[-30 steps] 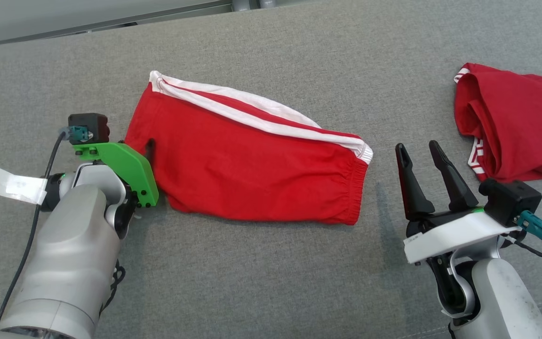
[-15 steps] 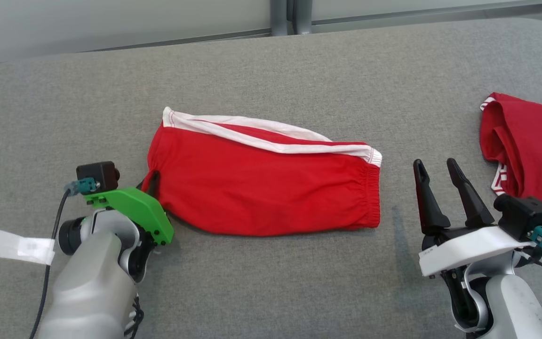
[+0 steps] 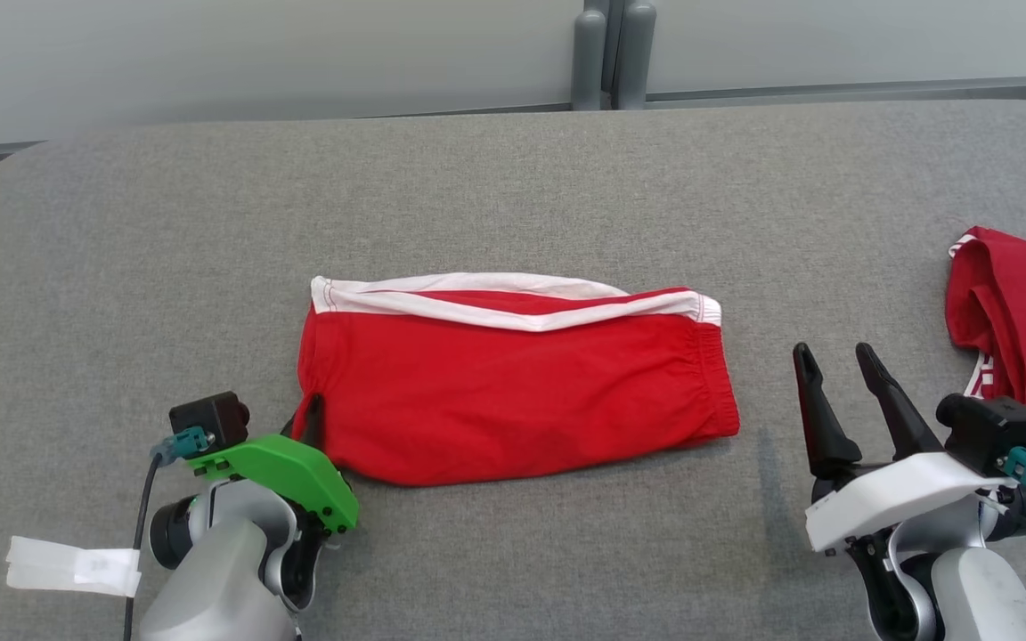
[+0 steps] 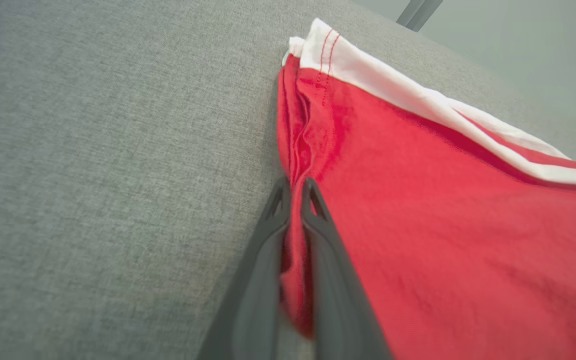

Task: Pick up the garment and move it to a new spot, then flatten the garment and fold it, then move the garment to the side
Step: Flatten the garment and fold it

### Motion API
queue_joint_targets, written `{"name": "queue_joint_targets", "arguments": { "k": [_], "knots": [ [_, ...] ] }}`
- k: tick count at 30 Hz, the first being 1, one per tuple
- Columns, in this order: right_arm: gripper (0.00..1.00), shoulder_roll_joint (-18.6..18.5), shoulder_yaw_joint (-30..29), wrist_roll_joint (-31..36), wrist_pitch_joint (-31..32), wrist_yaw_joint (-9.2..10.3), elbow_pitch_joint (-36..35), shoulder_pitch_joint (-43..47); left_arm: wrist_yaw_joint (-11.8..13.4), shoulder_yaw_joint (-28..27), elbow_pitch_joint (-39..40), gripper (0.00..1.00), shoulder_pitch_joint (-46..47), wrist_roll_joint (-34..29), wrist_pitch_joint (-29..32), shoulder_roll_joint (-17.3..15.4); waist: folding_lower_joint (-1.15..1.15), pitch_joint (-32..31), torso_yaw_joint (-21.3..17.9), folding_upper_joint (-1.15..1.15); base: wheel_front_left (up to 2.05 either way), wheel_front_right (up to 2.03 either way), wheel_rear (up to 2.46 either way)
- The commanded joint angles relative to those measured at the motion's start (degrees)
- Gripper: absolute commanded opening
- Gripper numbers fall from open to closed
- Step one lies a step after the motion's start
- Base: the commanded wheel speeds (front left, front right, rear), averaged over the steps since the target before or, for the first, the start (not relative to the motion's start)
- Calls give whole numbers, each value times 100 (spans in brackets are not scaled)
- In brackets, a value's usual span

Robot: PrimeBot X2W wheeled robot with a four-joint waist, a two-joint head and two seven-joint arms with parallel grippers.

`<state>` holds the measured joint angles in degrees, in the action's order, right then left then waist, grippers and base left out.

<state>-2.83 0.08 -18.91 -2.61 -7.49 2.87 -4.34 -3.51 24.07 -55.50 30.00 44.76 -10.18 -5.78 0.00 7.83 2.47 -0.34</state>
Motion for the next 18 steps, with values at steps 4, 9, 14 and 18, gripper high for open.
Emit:
{"name": "queue_joint_targets", "arguments": {
  "k": [4, 9, 14, 18],
  "knots": [
    [100, -15, 22, 0, 25, 0, 79, 10, 126, -22, 123, 40, -144, 44, -33, -51, 0, -25, -23, 34, 0, 0, 0],
    [100, -15, -72, -135, -6, 0, 229, -71, 225, 6, 399, 100, -176, -99, -220, -158, 0, -56, -42, 34, 0, 0, 0],
    [100, -14, -120, -180, 60, 0, 376, -157, 332, 57, 892, 100, -313, -364, -415, -325, 0, -136, 7, 34, 0, 0, 0],
    [100, -14, -107, -180, 269, 0, 474, -192, 474, 37, 1491, 100, -547, -569, -485, -443, 0, -208, 117, 34, 0, 0, 0]
  ]
}}
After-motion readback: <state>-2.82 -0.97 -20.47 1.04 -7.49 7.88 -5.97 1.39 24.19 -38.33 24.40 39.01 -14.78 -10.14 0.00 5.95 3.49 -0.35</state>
